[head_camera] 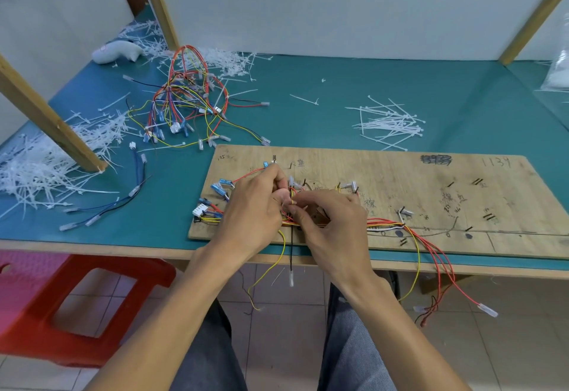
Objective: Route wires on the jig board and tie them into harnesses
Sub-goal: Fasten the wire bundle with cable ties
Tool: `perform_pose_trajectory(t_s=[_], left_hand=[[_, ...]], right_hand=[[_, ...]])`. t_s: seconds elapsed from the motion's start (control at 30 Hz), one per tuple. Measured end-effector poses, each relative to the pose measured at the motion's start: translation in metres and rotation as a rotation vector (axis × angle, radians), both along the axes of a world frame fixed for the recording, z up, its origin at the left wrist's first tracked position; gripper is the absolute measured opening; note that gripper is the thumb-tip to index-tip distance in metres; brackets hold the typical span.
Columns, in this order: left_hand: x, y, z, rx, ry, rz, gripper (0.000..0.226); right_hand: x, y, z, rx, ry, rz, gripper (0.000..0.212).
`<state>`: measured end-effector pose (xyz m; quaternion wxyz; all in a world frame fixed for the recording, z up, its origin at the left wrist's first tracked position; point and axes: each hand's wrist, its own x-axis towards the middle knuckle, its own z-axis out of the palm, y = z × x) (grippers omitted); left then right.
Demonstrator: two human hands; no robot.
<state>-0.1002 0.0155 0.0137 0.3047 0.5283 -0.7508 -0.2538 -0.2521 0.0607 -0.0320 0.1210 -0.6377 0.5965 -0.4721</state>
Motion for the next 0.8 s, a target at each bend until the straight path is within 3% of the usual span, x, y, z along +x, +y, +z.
perform_pose_trajectory(t_s=[0.33,0.53,0.8], left_hand=[[0.016,-0.004,-0.002,0.07,0.134,-0.06,0.01],[0.036,-0.018,-0.003,0.274,0.148,-0.198,0.03],[0.029,-0.025,-0.003,0.205,0.089,-0.207,0.017]], right_hand=[[-0.004,0.0,-0.005,-0.027,0.081,0.036,0.009],[-0.005,-0.001,-0.002,0.026,-0.045,0.028,0.012],[-0.007,-0.002,0.004,0.109,-0.17,0.049,0.011]])
